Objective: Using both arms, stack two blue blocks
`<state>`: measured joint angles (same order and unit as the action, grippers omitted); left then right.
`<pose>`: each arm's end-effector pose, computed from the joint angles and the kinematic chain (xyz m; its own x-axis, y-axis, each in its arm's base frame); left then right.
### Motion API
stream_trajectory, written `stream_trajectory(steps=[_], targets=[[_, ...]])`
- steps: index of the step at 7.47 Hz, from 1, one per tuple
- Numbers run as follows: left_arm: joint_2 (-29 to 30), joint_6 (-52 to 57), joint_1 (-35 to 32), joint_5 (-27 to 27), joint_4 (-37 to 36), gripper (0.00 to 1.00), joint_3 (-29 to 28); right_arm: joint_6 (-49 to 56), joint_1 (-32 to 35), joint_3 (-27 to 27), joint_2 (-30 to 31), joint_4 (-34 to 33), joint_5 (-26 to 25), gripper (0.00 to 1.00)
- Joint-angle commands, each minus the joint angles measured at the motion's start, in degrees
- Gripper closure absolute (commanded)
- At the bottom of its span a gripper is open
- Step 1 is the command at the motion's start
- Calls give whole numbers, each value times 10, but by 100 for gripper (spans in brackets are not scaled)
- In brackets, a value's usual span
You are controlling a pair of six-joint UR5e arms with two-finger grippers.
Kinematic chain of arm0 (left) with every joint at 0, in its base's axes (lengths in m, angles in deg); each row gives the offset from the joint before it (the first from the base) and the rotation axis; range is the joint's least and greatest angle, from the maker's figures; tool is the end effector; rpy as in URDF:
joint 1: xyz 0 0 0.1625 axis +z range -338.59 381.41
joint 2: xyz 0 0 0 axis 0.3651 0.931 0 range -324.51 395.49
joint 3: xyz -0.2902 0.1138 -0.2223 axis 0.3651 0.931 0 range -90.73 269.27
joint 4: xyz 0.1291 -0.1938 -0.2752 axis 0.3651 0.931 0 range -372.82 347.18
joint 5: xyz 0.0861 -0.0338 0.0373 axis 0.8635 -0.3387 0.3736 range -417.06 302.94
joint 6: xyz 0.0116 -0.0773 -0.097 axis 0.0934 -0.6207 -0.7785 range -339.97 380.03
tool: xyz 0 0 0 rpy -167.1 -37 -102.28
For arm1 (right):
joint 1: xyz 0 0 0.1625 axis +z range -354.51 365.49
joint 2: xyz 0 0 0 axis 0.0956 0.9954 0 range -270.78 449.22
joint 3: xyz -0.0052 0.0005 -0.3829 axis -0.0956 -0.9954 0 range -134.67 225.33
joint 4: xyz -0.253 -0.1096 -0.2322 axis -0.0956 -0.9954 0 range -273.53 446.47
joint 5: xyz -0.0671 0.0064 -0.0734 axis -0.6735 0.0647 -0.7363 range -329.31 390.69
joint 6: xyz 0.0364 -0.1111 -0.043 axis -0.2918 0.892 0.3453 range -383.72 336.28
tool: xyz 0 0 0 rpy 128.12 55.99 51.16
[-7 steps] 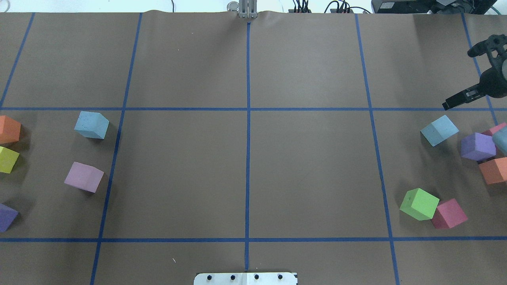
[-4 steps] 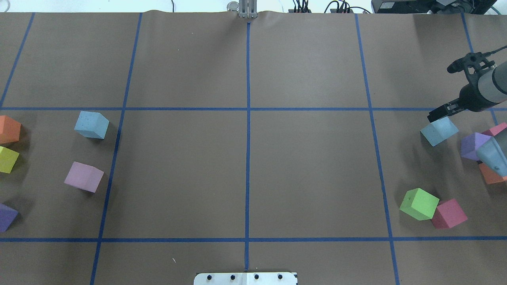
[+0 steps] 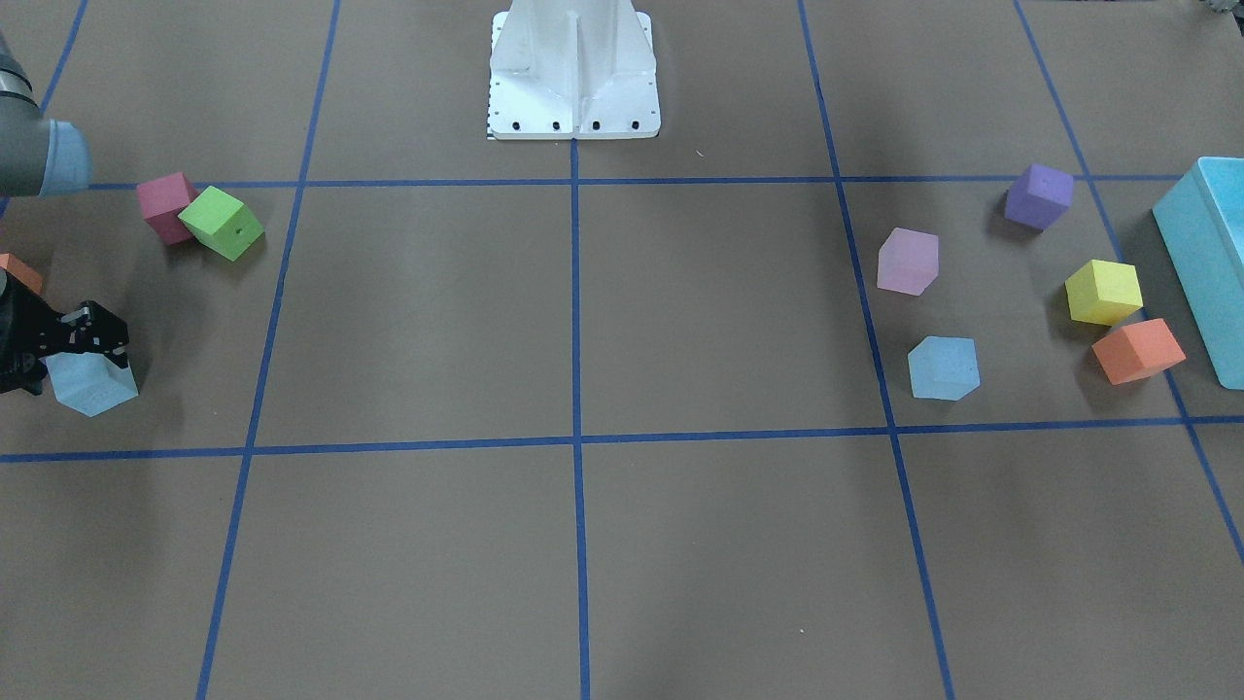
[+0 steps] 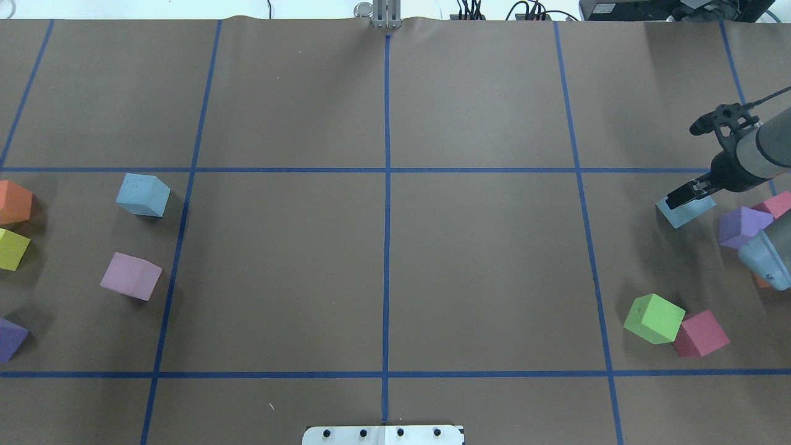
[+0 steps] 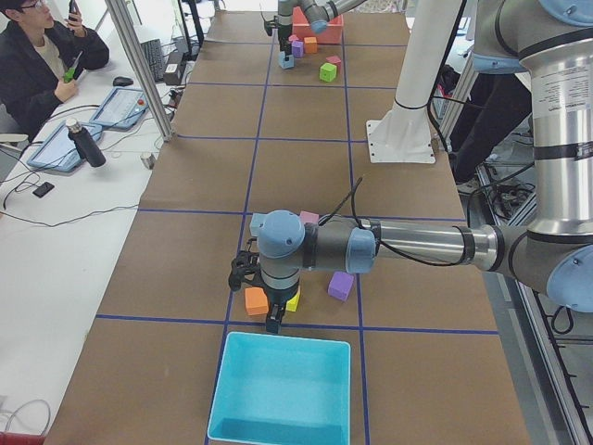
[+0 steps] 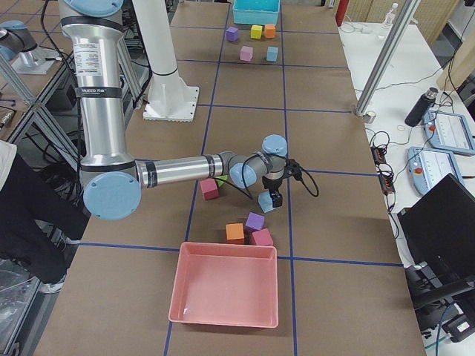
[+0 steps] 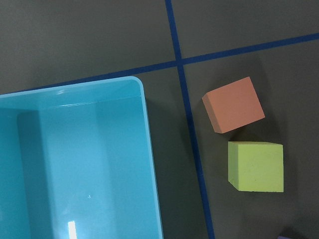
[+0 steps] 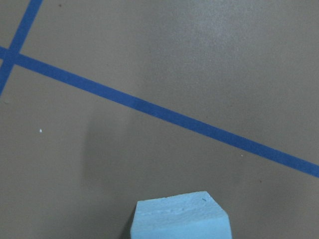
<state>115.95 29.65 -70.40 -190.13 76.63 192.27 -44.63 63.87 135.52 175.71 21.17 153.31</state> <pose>-0.0601 -0.3733 0.6057 0.7263 0.1782 -0.6639 -0.0910 0.9822 0.1641 -0.2032 -0.4564 0.5680 0.7090 -0.3491 0.6128 0.2228 0.9353 0.2750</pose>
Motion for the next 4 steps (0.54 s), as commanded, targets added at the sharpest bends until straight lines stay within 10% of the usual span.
stream_trajectory(steps=[1, 3, 4], targets=[[-1, 0, 0, 0, 0, 2, 0, 5, -26, -22, -5, 0, -21, 15], [-1, 0, 0, 0, 0, 2, 0, 10, -28, -21, -5, 0, -20, 87], [-1, 0, 0, 0, 0, 2, 0, 10, -27, -9, -7, 0, -16, 100]])
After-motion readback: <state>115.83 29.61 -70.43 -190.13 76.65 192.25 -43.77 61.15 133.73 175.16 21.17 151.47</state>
